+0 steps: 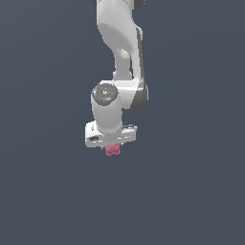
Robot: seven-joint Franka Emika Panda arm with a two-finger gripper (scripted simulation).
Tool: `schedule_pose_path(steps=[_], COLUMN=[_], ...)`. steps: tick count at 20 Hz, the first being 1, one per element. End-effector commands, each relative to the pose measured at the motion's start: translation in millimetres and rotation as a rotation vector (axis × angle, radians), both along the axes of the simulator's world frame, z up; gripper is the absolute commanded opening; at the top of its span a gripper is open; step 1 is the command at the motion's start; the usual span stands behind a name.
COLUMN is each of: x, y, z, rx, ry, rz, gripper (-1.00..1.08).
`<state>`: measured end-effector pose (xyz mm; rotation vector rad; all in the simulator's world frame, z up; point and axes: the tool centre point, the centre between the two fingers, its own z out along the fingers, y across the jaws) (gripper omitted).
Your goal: Pick up the object and move it to a goal position.
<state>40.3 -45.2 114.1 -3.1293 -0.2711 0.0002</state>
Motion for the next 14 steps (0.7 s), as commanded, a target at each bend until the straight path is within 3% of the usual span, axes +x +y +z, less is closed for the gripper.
schedule_pose_path(steps=[1, 14], x=[4.1, 29.0], y=[-21.4, -125.7], z=[21.0, 122.5], rx=[0.000, 0.000], ry=[0.000, 0.000], rz=[0.000, 0.000], gripper=[-1.00, -1.00])
